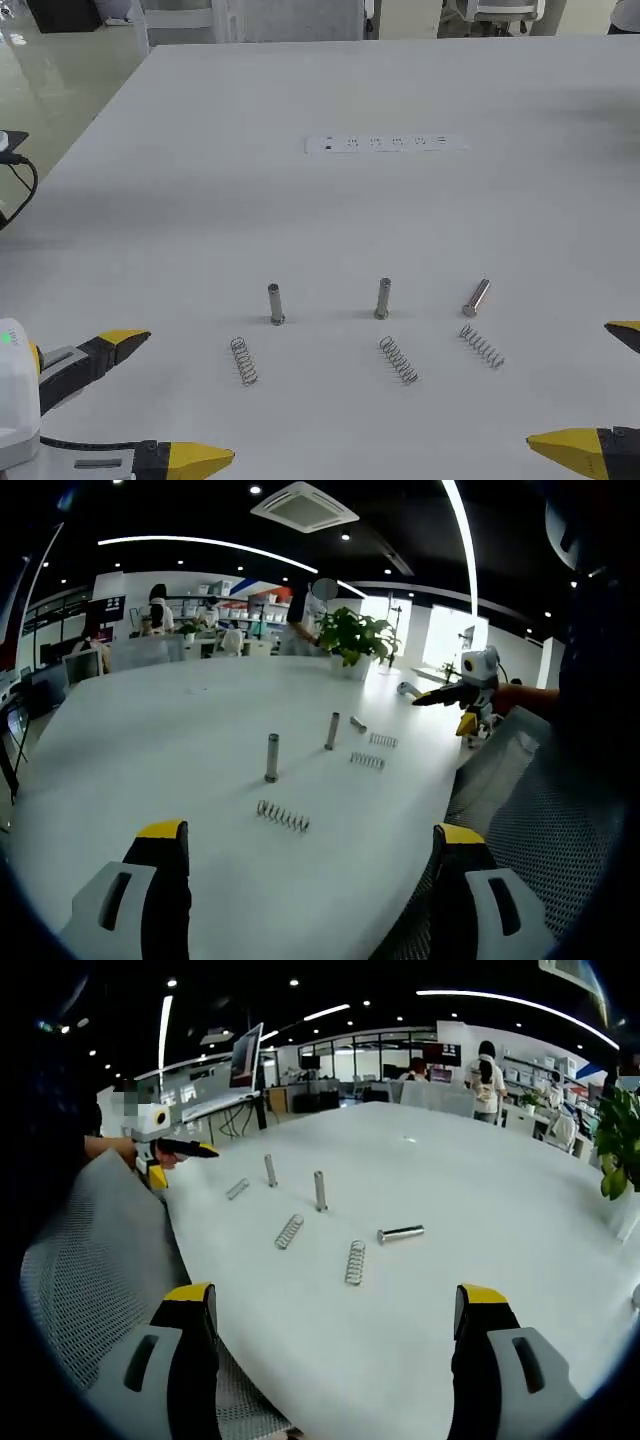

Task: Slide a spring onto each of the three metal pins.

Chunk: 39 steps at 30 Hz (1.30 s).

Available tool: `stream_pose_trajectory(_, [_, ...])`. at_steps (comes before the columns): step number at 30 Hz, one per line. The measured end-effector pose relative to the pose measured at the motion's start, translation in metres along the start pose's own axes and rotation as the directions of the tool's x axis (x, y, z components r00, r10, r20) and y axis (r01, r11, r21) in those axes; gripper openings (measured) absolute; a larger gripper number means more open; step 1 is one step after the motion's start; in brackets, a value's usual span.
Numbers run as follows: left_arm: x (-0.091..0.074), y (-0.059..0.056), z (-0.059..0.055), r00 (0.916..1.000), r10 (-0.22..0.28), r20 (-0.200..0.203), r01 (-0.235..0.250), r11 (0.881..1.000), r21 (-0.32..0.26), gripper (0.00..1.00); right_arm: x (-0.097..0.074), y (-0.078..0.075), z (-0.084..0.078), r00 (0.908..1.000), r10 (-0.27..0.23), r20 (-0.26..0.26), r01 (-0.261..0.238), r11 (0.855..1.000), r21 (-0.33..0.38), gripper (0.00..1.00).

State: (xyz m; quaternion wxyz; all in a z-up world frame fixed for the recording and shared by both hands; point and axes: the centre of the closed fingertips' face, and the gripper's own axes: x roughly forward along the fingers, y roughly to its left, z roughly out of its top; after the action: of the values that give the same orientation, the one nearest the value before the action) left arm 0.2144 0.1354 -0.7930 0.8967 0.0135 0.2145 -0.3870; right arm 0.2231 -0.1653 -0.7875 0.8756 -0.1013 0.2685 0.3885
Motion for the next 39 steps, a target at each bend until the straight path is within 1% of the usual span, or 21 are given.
stream_pose_trajectory(10, [0.003,0.0,0.002,0.9998,-0.017,-0.014,0.017,1.0,0.013,0.99,-0.003,0.002,-0.006,0.9999,-0.012,0.003,0.012,1.0,0.018,0.99])
stream_pose_trajectory(22, [0.007,-0.004,0.005,0.9986,-0.038,-0.037,0.039,0.999,0.032,0.99,-0.006,0.002,-0.015,0.9997,-0.023,0.012,0.023,0.999,0.046,0.99])
stream_pose_trajectory(31, [0.008,-0.004,0.007,0.9982,-0.04,-0.045,0.042,0.998,0.04,0.99,-0.005,0.003,-0.018,0.9995,-0.025,0.021,0.023,0.998,0.061,0.99])
stream_pose_trajectory(39, [0.01,-0.007,0.006,0.9982,-0.04,-0.045,0.042,0.998,0.037,0.99,-0.005,0.002,-0.021,0.9996,-0.023,0.017,0.021,0.998,0.064,0.99])
